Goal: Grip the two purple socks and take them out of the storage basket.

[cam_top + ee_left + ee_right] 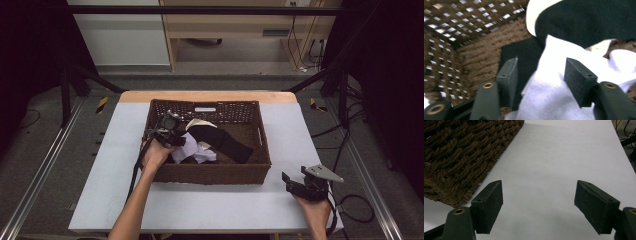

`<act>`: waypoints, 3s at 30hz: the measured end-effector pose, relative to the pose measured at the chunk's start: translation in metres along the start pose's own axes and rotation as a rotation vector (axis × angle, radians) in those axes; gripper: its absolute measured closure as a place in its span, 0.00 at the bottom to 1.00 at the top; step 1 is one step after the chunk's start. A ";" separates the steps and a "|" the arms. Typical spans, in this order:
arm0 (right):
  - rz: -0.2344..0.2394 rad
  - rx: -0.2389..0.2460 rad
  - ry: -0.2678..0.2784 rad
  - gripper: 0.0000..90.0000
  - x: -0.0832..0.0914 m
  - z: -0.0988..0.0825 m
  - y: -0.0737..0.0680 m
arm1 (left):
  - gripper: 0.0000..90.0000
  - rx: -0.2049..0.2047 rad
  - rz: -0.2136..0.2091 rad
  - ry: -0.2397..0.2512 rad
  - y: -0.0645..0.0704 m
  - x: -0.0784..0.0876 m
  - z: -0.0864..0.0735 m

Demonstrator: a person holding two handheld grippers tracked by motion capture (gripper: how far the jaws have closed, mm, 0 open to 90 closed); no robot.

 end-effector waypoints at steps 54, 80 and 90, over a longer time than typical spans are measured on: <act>-0.023 0.002 0.005 0.26 0.001 -0.001 0.004 | 0.95 0.049 -0.133 0.630 0.011 0.119 0.019; -0.023 0.004 0.012 0.26 0.003 -0.001 0.003 | 0.95 -0.068 -0.214 0.793 0.050 0.204 -0.012; -0.020 0.013 0.014 0.26 0.004 -0.001 0.000 | 0.95 -0.123 -0.254 0.804 0.071 0.217 -0.039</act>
Point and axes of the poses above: each handheld gripper's, and its own axes: x roughly backward along the jaws, z roughly out of its top, y roughly to its right, the point moved 6 cm from there along -x, roughly forward along the jaws, and after that the axes turned 3 degrees about -x, right-handed, at the moved point
